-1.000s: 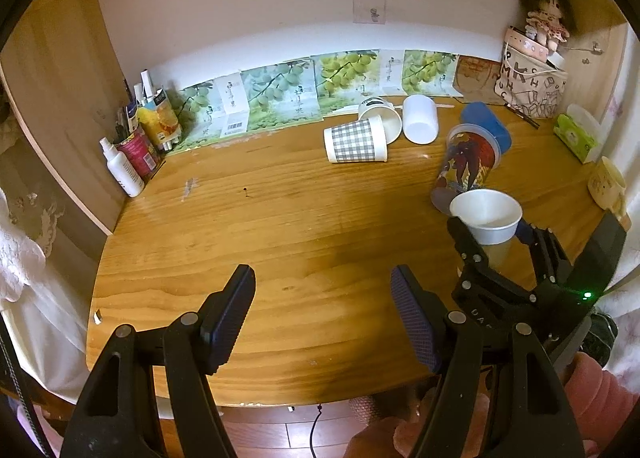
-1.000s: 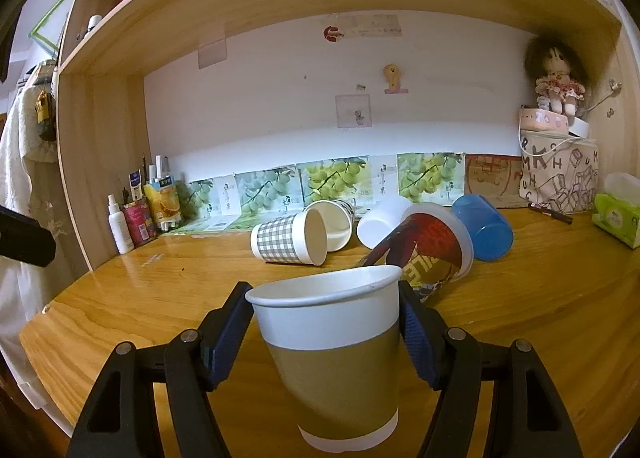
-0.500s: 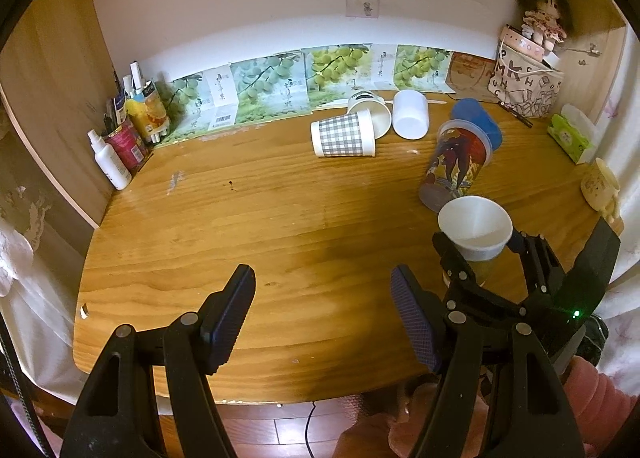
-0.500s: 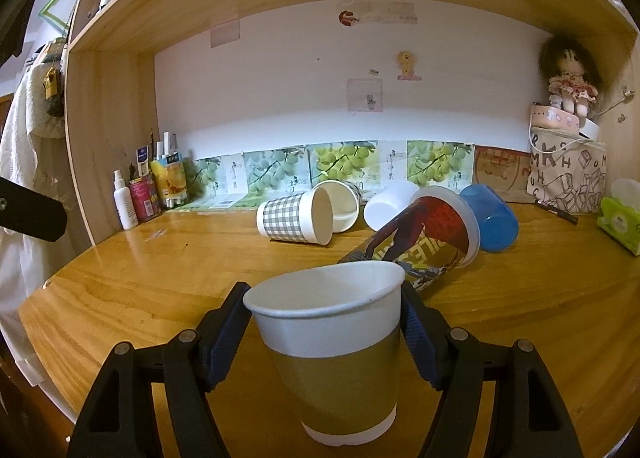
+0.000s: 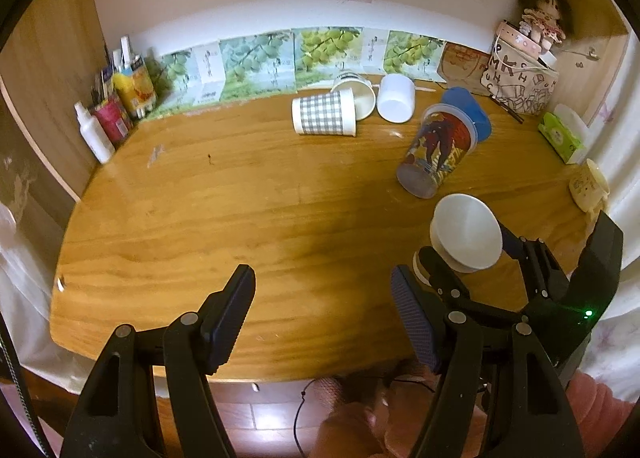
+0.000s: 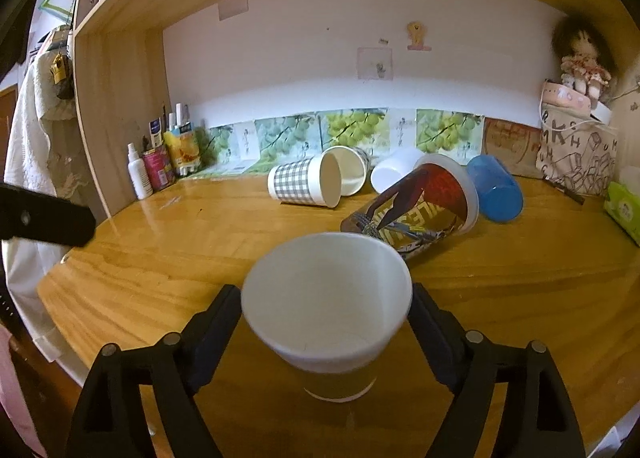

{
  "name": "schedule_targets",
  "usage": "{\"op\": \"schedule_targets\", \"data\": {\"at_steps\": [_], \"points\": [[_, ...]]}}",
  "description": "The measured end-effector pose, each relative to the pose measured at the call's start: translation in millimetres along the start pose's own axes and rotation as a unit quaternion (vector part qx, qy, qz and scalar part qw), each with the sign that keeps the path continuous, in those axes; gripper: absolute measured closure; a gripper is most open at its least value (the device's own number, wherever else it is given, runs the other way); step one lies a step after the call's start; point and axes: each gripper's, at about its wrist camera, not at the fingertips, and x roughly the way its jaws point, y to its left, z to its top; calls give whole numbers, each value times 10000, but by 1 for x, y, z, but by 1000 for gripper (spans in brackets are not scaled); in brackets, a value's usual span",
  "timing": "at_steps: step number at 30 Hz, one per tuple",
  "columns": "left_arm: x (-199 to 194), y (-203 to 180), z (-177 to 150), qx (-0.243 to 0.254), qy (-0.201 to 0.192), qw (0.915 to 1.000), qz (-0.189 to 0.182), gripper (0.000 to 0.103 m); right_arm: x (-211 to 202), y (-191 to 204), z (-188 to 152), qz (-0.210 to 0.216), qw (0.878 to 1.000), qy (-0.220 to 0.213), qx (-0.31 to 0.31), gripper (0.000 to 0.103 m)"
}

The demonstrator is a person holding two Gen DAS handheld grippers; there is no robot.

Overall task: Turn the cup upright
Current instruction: 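Lower the cup upright onto the desk and open the right gripper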

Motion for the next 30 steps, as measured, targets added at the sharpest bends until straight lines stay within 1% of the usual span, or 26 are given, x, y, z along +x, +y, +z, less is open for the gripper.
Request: {"op": "schedule_targets", "data": {"at_steps": [2, 6, 8, 10, 12, 15, 16, 17, 20, 23, 25, 27, 29, 30], "points": [[-1, 1, 0, -149, 58, 9998, -87, 29, -4, 0, 3, 16, 10000, 68, -32, 18], [-4, 5, 0, -549, 93, 9981, -254, 29, -20, -1, 12, 40, 9998, 196, -29, 9], [-7, 6, 0, -734, 66, 9968, -305, 29, -29, -3, 18, 14, 9997, 232, 32, 7], [-12, 5, 2, -846, 2, 9959, -309, 29, -43, -6, 26, -23, 9995, 291, 130, 3], [-18, 3, 5, -878, -65, 9958, -270, 29, -54, -9, 35, -61, 9993, 334, 181, 2], [-33, -5, 12, -783, -317, 9962, -209, 28, -75, -11, 53, -133, 9988, 405, 221, 1], [-39, -8, 14, -751, -412, 9961, -209, 23, -82, -12, 59, -143, 9987, 419, 242, 1], [-46, -11, 17, -727, -512, 9958, -226, 22, -92, -13, 67, -139, 9987, 408, 279, 1], [-67, -19, 23, -691, -831, 9938, -267, 21, -115, -16, 83, -149, 9984, 419, 360, 1], [-85, -24, 26, -645, -1080, 9918, -213, 19, -133, -18, 95, -168, 9975, 483, 481, 1], [-95, -26, 27, -689, -1185, 9903, -210, 14, -145, -21, 103, -89, 9964, 533, 653, 1], [-106, -26, 26, -752, -1241, 9890, -287, 13, -155, -22, 108, -38, 9952, 575, 797, 1], [-114, -28, 25, -765, -1291, 9880, -366, 9, -164, -22, 112, -46, 9946, 584, 856, 1], [-119, -29, 23, -785, -1336, 9873, -360, 5, -168, -21, 114, -49, 9946, 570, 864, 1]]}}
